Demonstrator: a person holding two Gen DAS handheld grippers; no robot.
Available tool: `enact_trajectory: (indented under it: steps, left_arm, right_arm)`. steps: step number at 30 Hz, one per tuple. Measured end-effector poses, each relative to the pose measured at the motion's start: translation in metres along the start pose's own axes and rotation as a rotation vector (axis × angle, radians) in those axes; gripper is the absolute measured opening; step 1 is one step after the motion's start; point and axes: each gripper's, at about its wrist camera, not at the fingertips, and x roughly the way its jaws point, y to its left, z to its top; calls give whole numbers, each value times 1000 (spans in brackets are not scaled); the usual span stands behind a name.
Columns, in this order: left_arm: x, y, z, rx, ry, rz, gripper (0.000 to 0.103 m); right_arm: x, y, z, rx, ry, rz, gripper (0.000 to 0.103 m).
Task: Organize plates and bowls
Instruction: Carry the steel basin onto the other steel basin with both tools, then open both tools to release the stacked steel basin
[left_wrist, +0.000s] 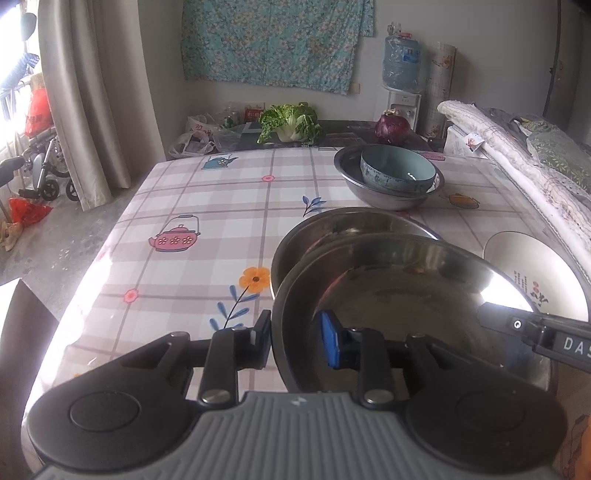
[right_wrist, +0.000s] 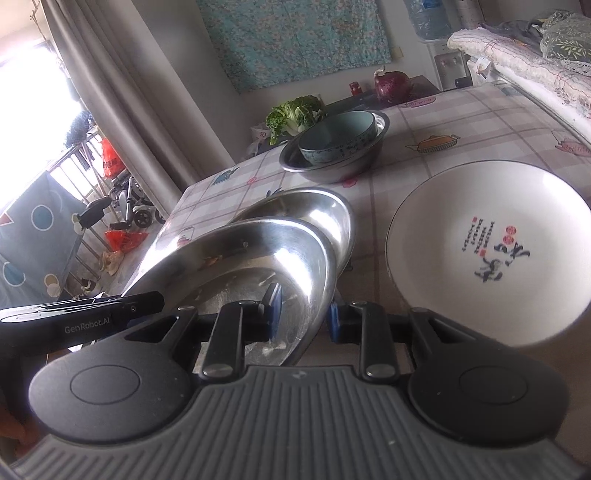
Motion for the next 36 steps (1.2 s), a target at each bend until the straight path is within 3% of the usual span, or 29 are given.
enact_trajectory:
  steps: [8, 18, 25, 29, 36]
  left_arm:
    - [35, -5, 15, 18, 35, -16, 30]
    - [49, 0, 20, 7, 48, -34, 35]
    - [37, 0, 19, 24, 1, -27, 53]
    - [30, 2, 17, 18, -12, -28, 62]
    - [13, 1, 8, 13, -43, -56, 82]
  right_arm:
    - [34, -16, 18, 27, 25, -31, 25]
    - [56, -15, 32, 18, 30, -39, 27]
    - [58, -14, 33, 17, 31, -35, 33]
    - [54, -10, 33, 5, 22, -42, 44]
    - [40, -8, 34, 8, -2, -39, 51]
